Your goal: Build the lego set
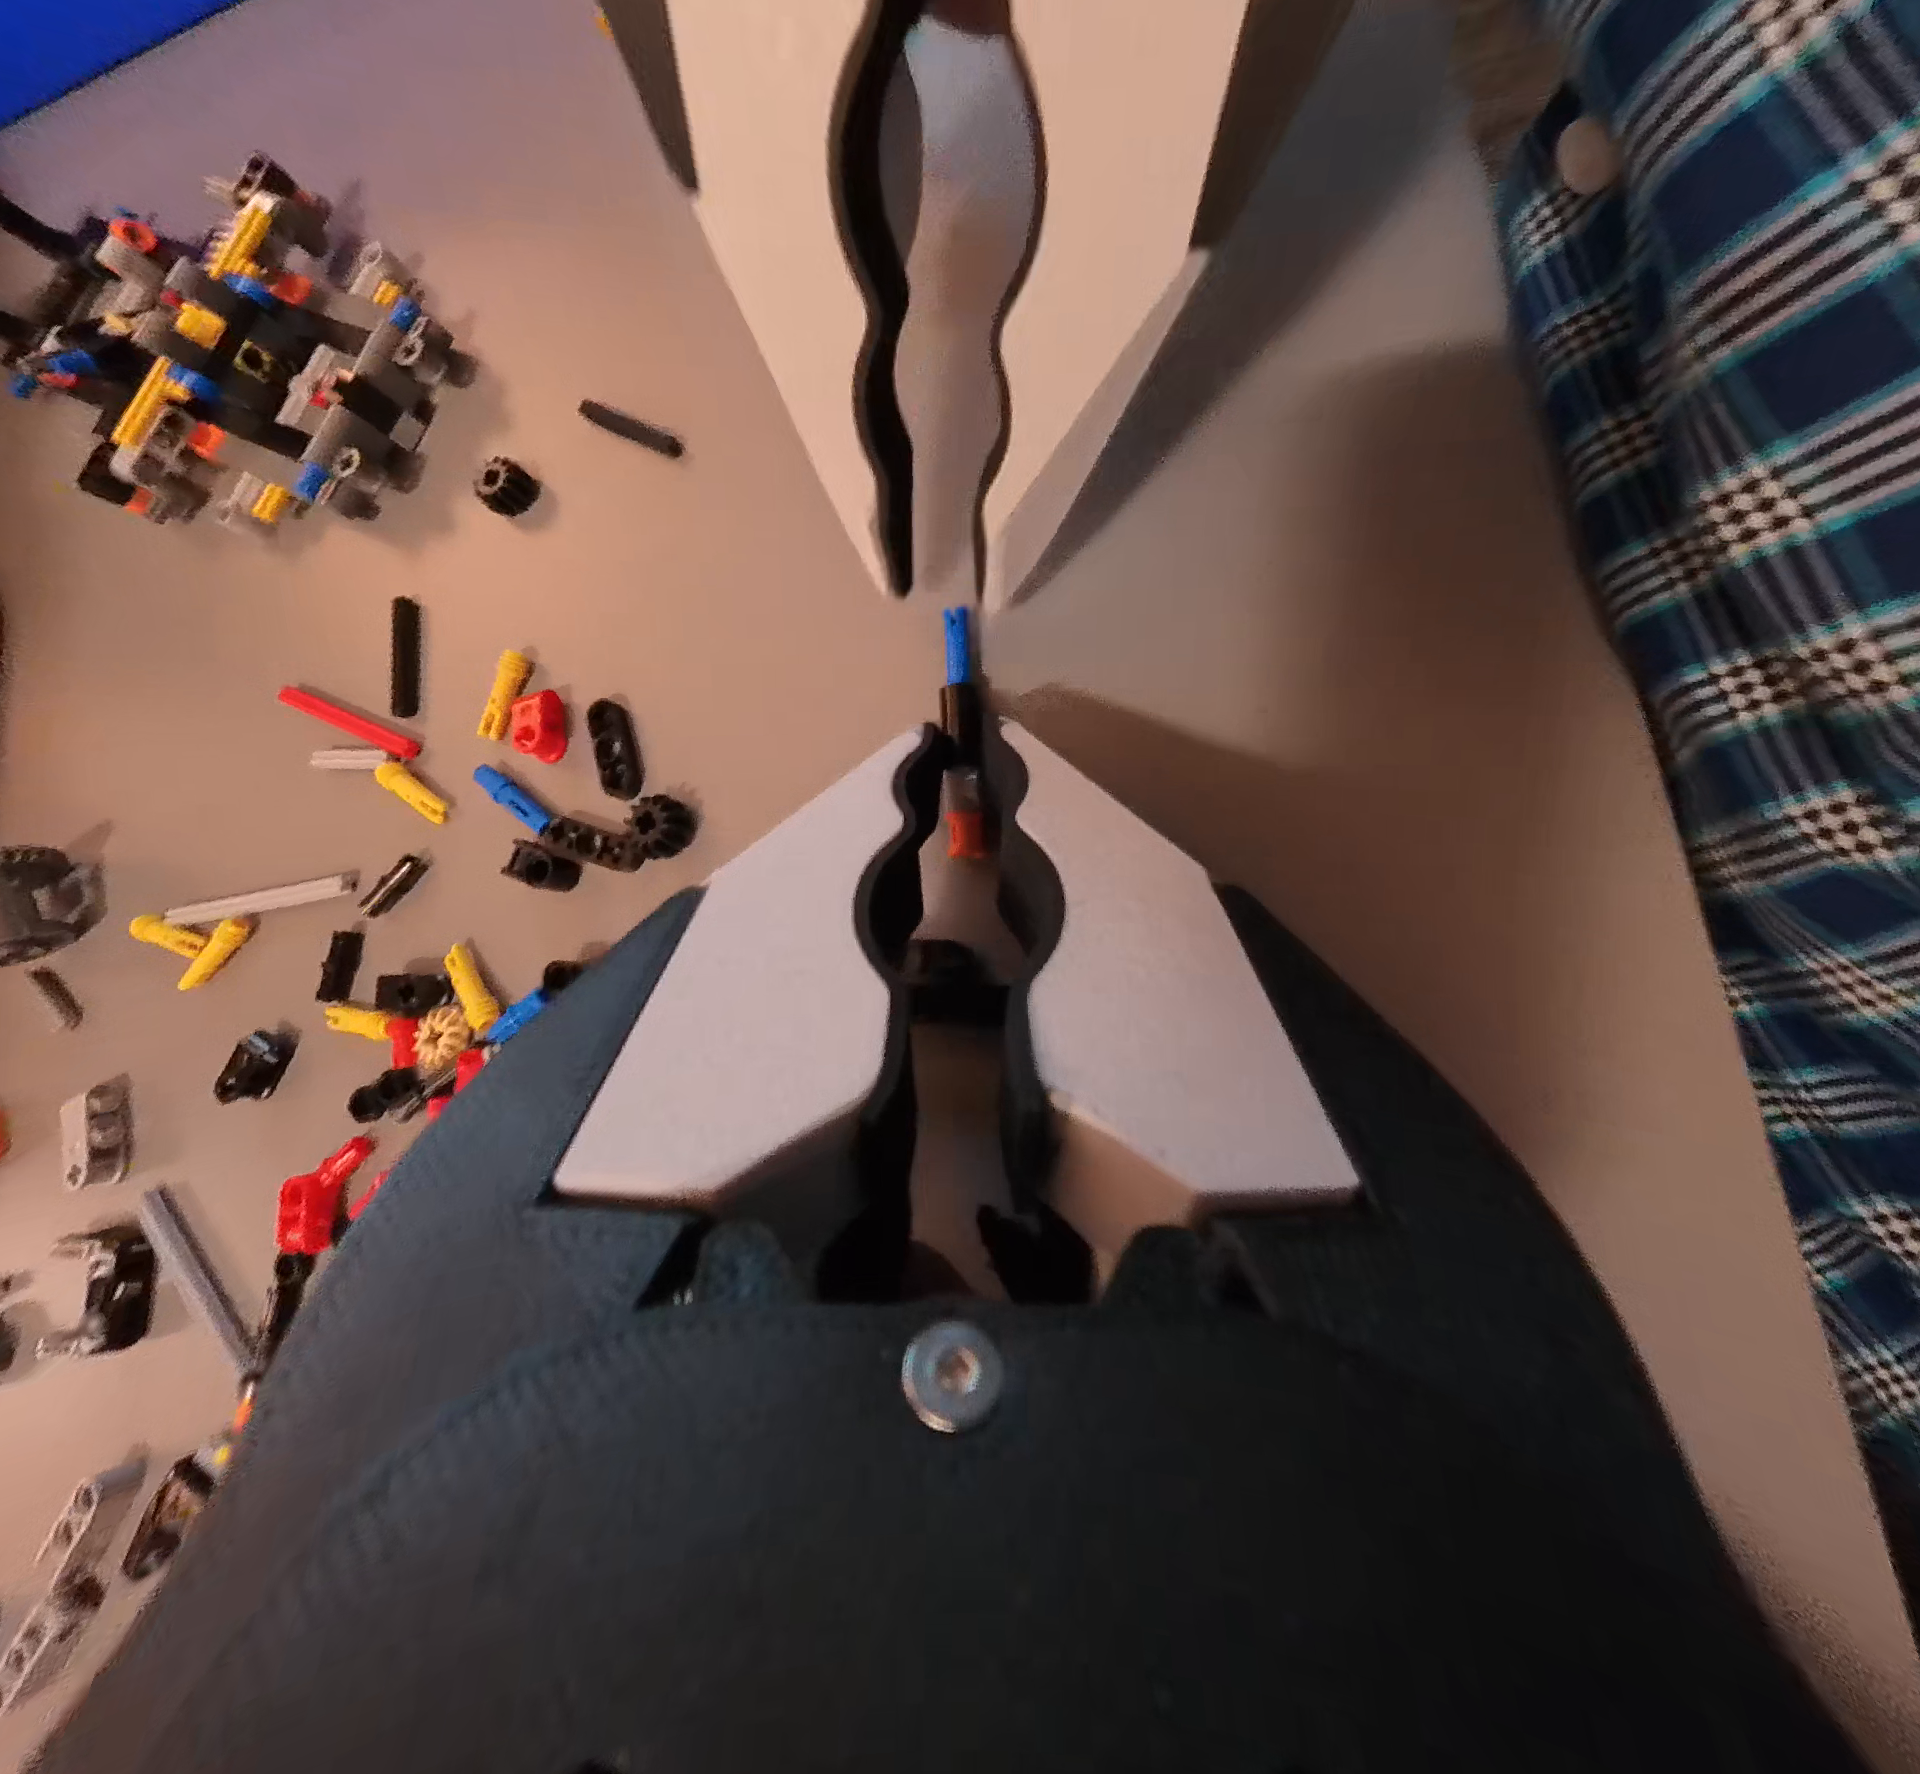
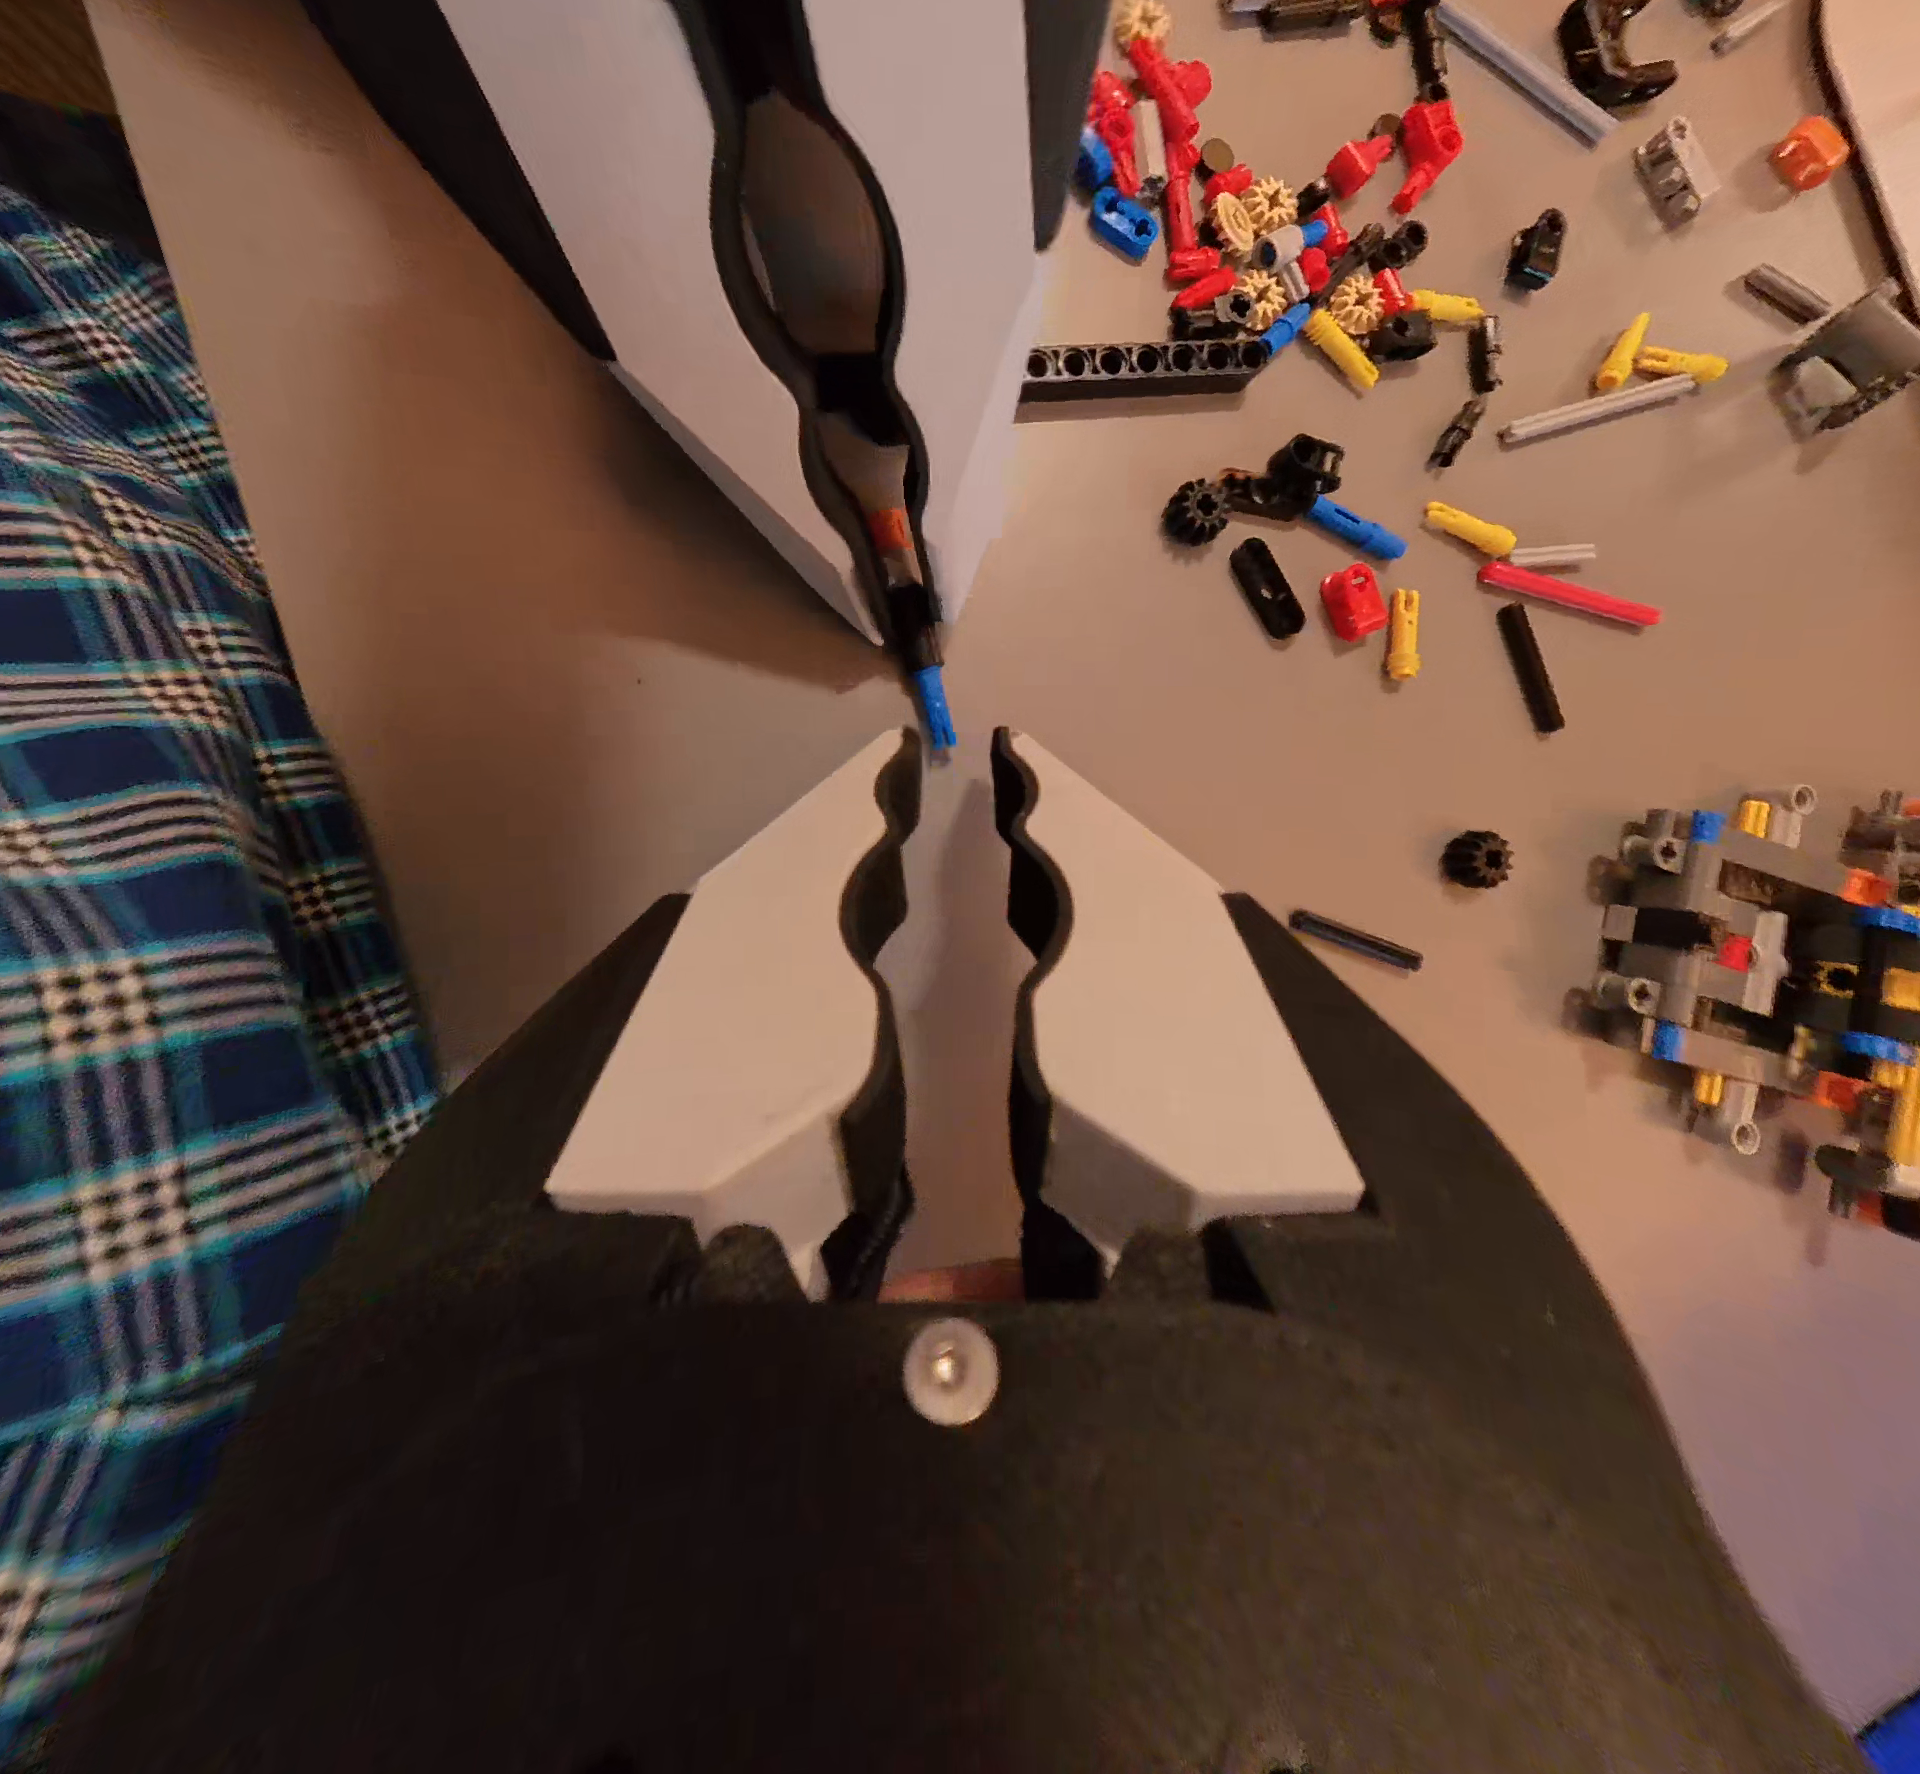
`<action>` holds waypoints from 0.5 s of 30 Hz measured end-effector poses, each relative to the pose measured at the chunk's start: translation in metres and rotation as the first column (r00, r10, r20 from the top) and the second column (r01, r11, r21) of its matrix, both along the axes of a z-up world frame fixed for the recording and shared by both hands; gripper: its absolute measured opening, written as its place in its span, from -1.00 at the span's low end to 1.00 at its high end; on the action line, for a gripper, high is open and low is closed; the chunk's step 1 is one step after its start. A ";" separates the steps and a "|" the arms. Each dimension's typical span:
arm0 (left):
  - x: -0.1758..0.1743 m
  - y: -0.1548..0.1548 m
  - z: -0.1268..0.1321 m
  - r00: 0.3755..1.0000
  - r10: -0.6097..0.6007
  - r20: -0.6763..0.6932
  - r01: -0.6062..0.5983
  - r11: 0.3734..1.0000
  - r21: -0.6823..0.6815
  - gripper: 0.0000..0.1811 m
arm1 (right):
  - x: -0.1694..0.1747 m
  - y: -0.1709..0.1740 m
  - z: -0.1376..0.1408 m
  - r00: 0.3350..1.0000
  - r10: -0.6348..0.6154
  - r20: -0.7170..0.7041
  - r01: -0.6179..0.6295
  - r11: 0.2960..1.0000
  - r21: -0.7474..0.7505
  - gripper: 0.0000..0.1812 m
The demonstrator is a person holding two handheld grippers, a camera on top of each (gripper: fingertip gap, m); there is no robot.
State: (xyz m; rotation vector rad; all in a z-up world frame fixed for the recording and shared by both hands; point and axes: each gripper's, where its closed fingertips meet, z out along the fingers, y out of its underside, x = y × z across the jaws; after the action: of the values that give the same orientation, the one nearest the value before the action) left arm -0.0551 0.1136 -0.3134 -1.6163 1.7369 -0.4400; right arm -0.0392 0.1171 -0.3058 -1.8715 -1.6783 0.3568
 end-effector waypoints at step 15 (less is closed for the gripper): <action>-0.020 0.009 0.023 0.969 0.234 0.077 -0.230 0.972 -0.053 -0.67 | 0.020 0.040 0.042 0.994 -0.093 -0.052 0.097 0.992 0.074 -0.92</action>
State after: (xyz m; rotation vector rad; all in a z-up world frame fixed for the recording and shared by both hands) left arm -0.0748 0.1231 -0.2909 -1.7814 1.4642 -0.4273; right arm -0.0188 0.1569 -0.2635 -1.8638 -1.5428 0.2925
